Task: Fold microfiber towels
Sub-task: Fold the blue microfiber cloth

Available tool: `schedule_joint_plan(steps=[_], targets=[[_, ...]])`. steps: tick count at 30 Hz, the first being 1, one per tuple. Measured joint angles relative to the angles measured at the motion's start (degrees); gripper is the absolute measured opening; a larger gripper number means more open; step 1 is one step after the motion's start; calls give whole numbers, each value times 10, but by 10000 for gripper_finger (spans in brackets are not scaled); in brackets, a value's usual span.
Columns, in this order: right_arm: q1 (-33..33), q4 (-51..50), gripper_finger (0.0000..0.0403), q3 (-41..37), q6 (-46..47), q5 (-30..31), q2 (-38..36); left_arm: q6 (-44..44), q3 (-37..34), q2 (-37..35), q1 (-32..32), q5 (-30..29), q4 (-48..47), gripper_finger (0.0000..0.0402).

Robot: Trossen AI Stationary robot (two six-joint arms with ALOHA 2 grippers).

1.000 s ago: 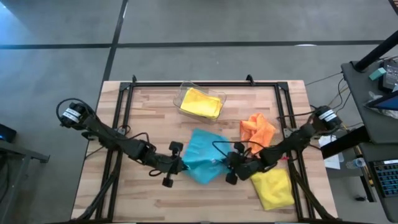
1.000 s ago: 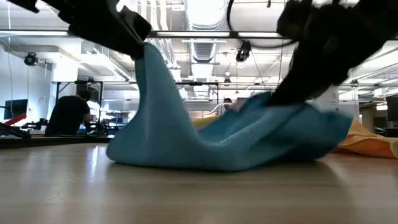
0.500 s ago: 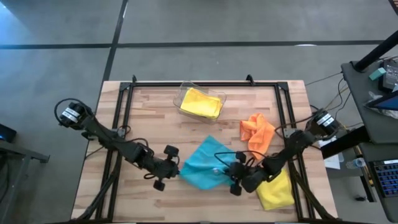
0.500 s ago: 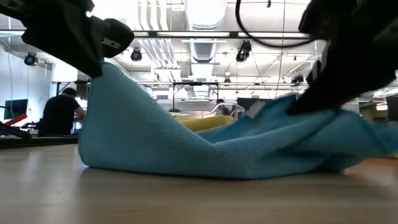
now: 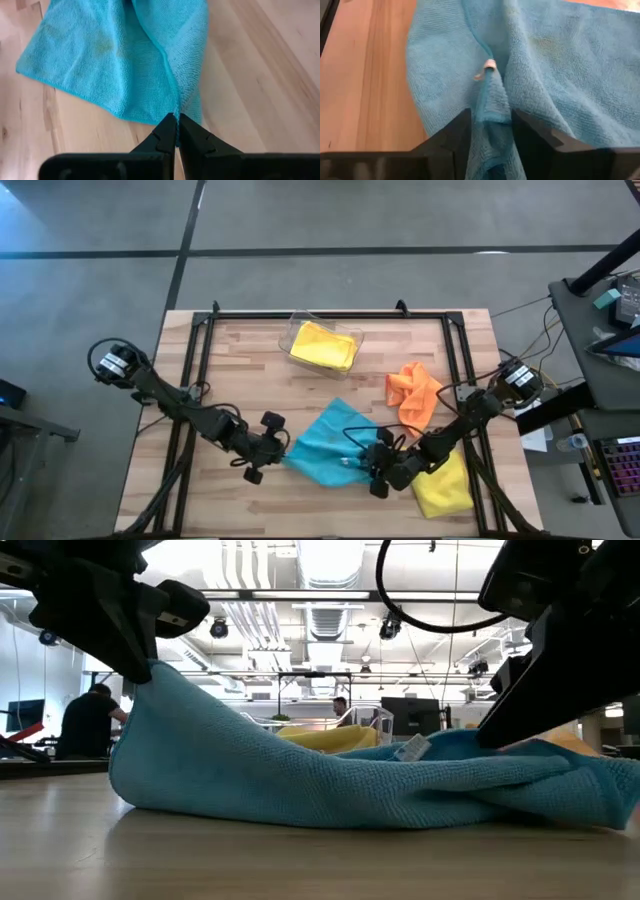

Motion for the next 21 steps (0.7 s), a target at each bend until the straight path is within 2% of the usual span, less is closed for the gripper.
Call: schedule_joint_plan(steps=[4,8,15,21], targets=[[0,25,150,0,-49,6,0,0,3,0,0,0,1,0],[7,61,145,0,-109,2,0,0,4,0,1,0,2,0],[6,62,128,0,-125,6,11,0,4,0,2,0,8,0],[15,84,130,4,-227,9,35,0,4,0,2,0,8,0]])
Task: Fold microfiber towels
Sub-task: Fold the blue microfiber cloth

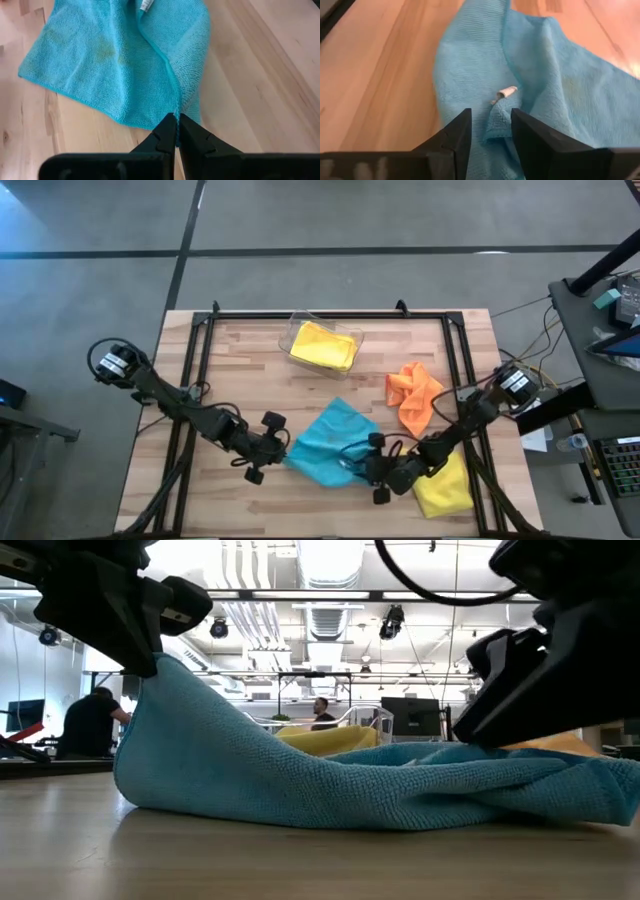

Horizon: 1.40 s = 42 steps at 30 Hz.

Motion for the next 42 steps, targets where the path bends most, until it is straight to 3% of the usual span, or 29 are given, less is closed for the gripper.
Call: schedule_joint_plan(steps=[9,16,24,30,42], targets=[[22,-34,143,23,-120,34,3,-3,-1,0,0,0,1,0],[30,-148,184,59,-118,80,3,-5,-1,0,0,0,3,0],[26,-153,195,63,-156,93,26,-4,-1,0,0,0,5,0],[21,-154,164,79,-169,114,56,-3,-1,0,2,0,4,0],[21,-157,47,130,-186,124,63,12,5,0,4,-1,-2,0]])
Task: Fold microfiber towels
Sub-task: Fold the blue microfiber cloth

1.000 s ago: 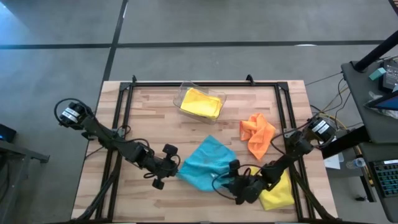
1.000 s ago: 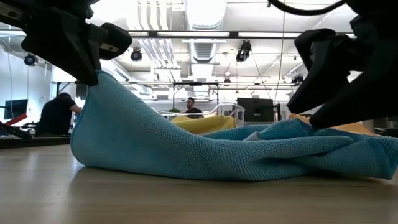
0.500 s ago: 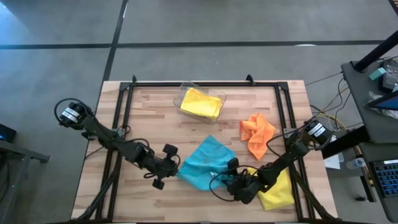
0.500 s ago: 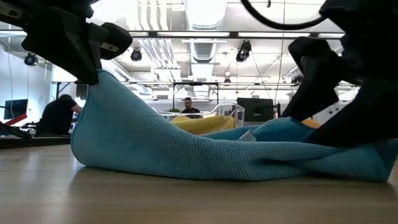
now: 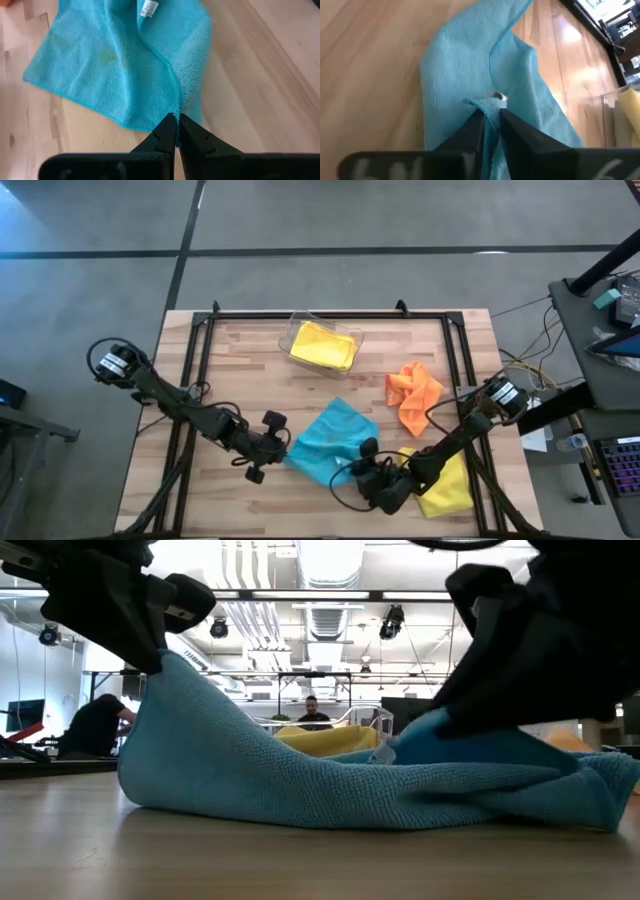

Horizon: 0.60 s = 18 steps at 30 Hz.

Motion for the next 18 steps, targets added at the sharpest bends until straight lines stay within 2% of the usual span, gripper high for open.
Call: schedule_joint_plan(steps=[5,14,18], targets=[[-2,-39,12,15,38,15,-1,18,7,0,3,-12,-2,0],[-4,-54,9,35,67,26,-28,57,12,-4,13,-33,-7,0],[-6,-54,9,38,75,26,-31,21,18,-22,15,-34,-41,0]])
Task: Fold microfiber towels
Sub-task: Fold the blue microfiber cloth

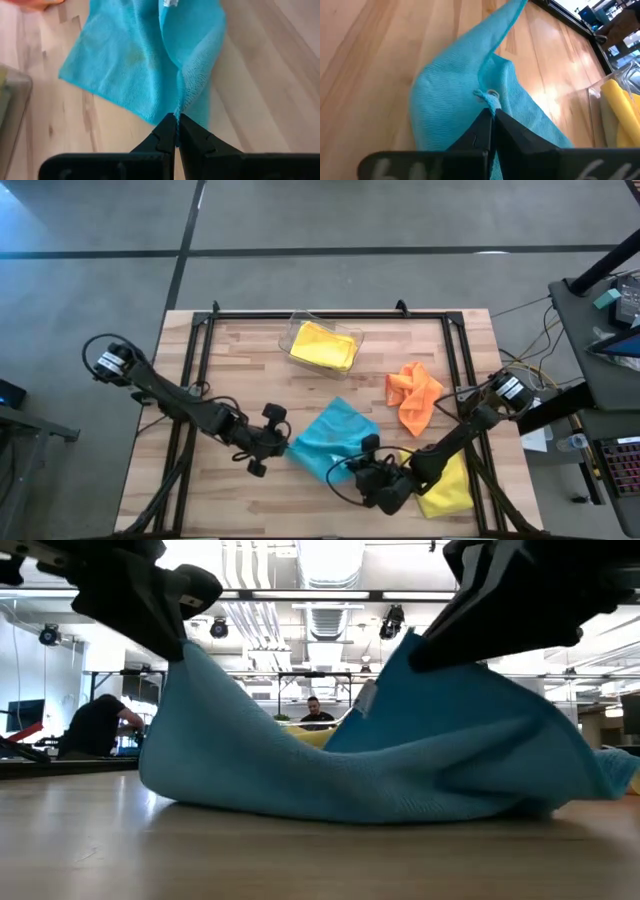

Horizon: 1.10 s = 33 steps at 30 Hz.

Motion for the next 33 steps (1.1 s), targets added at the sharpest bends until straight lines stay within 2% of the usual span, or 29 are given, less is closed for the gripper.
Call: schedule_joint_plan(steps=[8,14,23,28,33], targets=[[-20,-2,9,-2,5,-7,1,-9,-3,-36,0,-2,-3,0],[-43,-1,9,5,-9,-26,1,-9,-3,-36,1,-2,-2,0],[-77,2,9,14,-21,-53,1,-99,-12,-37,2,1,1,0],[-90,-2,9,13,-52,-83,1,-102,-15,-37,4,2,7,0],[-101,-12,9,13,-73,-84,1,-98,-14,-37,9,3,15,0]])
